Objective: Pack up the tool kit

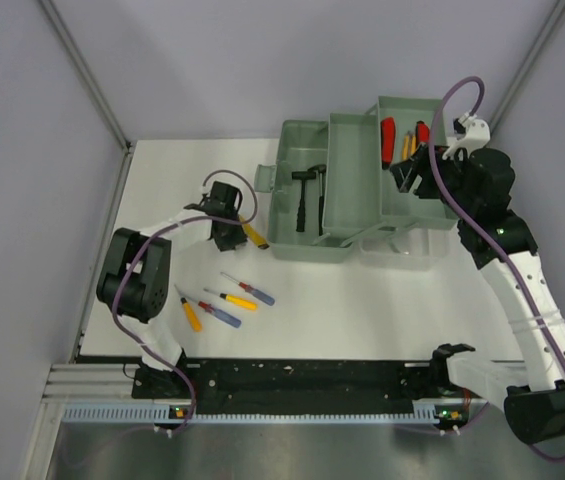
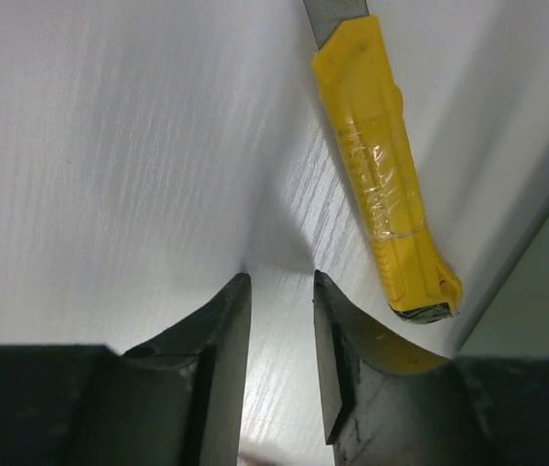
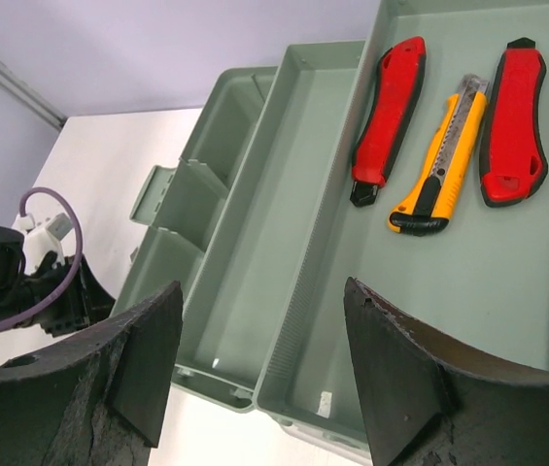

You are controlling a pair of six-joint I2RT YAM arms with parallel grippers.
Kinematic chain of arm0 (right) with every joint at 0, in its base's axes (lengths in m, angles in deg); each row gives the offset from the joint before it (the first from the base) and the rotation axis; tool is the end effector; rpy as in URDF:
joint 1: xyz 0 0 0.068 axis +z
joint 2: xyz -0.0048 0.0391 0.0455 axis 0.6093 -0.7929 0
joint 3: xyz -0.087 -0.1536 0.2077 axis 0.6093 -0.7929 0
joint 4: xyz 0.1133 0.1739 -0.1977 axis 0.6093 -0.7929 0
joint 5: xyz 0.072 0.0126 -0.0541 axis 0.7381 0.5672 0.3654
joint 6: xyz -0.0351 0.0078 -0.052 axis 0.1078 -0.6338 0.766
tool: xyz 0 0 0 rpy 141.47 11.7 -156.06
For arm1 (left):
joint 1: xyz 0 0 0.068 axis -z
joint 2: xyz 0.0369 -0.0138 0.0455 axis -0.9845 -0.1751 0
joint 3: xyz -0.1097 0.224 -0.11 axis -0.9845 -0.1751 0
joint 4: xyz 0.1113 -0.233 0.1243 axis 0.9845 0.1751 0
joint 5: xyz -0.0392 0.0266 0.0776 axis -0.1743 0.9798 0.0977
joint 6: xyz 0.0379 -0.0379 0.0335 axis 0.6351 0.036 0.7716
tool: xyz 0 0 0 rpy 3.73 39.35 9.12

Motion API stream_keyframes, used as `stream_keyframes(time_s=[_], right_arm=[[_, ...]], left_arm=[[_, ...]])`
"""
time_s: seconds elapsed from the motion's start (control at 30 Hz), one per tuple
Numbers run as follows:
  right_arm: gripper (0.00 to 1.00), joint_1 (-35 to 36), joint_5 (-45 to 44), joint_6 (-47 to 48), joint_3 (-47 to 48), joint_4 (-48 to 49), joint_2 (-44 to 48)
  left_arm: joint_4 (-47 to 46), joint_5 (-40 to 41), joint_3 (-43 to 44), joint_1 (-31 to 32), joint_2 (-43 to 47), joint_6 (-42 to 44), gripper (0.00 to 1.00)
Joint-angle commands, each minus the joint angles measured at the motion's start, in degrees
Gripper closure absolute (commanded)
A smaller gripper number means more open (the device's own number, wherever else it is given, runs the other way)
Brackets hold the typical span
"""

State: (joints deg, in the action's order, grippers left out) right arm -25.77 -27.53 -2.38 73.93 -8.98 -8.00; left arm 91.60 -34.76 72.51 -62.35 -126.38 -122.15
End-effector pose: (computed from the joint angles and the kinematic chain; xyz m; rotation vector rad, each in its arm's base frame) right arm 0.2611 0.0606 0.4154 0.0169 1.7984 0.4914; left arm 0.3634 -0.1111 0.1369 -0.4605 2.6090 -0.2193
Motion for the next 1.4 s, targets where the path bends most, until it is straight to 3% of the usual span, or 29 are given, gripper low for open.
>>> stream_keyframes(time_s=[0.0,0.2,0.4,0.5,0.83,0.93,1.07,1.23,1.37], right_arm=[[0.34,-0.1,-0.9,0.1,-0.4,1.6,1.9],[0.34,-0.1,-1.6,0.9,-1.0,1.5,1.9],[0.33,-0.1,-3.0,2.4,-1.7,1.3,2.1],[0.33,-0.1,-3.4,2.6,-2.0,1.3,2.4],[0.33,-0.1,-4.5,2.9,-3.5,1.2,4.0],[0.33,-0.1,-4.1,2.6,-3.4,1.2,4.2],[0.33,-0.1,-3.3,2.1,-3.0,1.3,4.4],[0.33,-0.2,-1.8,1.2,-2.7,1.1,4.8],[0.33,-0.1,-0.3,0.6,-1.8,0.6,5.0]], left_arm=[[0.6,0.4,3.4,-0.2,1.8,-2.8,0.6],[1.7,1.7,8.4,-0.2,-2.1,-7.3,0.45],[3.6,1.6,13.5,0.0,-7.1,-9.0,0.45],[10.3,4.0,18.9,0.5,-11.5,-10.0,0.53],[18.7,10.4,24.1,2.3,-16.2,-11.0,0.52],[21.0,10.7,26.0,2.7,-17.2,-6.9,0.64],[23.7,13.0,26.6,2.7,-16.8,-3.7,0.71],[25.6,13.6,26.8,2.7,-16.4,-2.4,0.98],[25.4,12.7,26.6,2.6,-12.1,-0.9,1.0]])
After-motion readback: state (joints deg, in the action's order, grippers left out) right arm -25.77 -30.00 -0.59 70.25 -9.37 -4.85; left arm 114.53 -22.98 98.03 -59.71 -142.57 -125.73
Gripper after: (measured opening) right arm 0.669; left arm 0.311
